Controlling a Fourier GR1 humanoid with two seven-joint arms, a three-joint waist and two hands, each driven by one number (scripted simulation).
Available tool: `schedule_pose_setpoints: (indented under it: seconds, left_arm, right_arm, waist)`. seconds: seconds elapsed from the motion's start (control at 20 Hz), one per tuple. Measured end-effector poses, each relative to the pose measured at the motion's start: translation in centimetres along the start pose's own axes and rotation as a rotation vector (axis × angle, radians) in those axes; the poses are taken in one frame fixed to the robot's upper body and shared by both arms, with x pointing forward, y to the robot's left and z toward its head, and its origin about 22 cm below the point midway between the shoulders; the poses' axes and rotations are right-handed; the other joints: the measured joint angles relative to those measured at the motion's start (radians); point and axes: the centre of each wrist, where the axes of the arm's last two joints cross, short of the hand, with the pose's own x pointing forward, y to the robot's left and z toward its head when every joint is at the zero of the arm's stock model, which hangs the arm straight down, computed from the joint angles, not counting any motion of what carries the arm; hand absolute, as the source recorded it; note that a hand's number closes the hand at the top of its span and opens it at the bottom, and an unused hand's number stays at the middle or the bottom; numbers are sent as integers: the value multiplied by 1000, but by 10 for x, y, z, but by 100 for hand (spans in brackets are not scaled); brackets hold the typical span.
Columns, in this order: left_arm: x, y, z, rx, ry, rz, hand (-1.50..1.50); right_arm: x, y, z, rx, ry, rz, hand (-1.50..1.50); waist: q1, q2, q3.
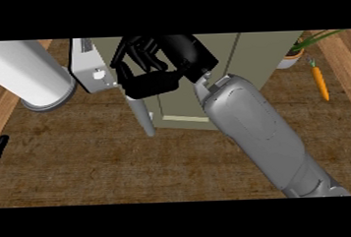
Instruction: Pick up the wine, place it into the cabinet and close the cabinet
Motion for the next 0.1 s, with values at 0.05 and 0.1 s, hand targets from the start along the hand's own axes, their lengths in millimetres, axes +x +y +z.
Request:
schedule_pose_setpoints:
  seconds: [0.05, 0.1]
  left_arm:
    - [-2, -2, 0, 0, 2, 0, -150]
    - [-4, -4, -2, 3, 1, 1, -150]
  right_arm:
    - [-2, -1, 0, 4, -8, 6, 150]
    - [-2, -2, -1, 12, -11, 9, 150]
  waist:
    - [3, -1, -1]
    - [1, -1, -2]
